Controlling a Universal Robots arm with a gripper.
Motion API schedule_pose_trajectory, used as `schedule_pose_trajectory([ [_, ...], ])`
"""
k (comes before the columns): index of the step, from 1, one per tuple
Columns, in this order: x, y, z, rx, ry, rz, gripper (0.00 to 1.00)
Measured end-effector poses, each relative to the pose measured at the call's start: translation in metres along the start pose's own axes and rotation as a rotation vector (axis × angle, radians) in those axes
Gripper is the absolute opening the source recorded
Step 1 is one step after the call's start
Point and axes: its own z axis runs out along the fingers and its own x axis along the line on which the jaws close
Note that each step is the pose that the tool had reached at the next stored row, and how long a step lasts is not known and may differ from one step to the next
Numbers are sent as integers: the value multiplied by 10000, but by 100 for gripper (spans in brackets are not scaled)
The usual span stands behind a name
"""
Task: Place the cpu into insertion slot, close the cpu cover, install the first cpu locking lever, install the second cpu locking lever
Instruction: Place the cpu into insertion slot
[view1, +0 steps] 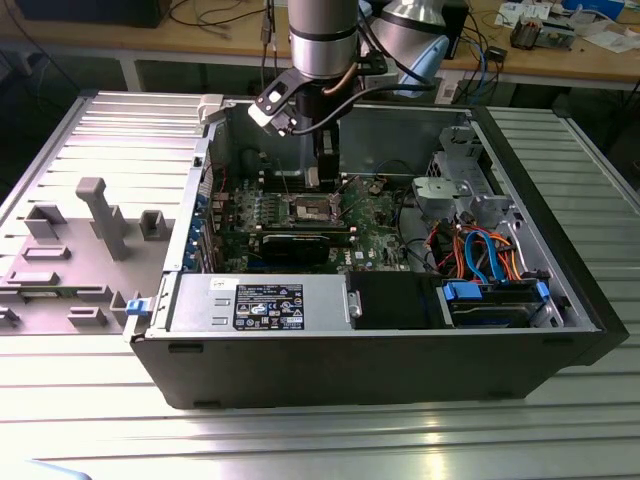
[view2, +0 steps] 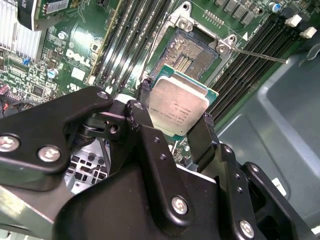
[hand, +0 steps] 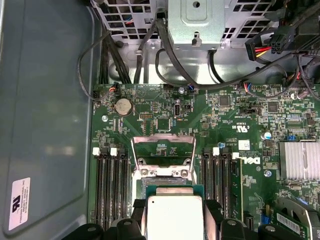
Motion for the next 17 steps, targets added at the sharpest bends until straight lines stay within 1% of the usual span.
schedule_pose_trajectory([
  [13, 0, -1, 9, -1, 2, 0, 55],
  [15, 1, -3, 24, -4, 5, 0, 55],
  [17, 2, -11, 53, -1, 2, 0, 55],
])
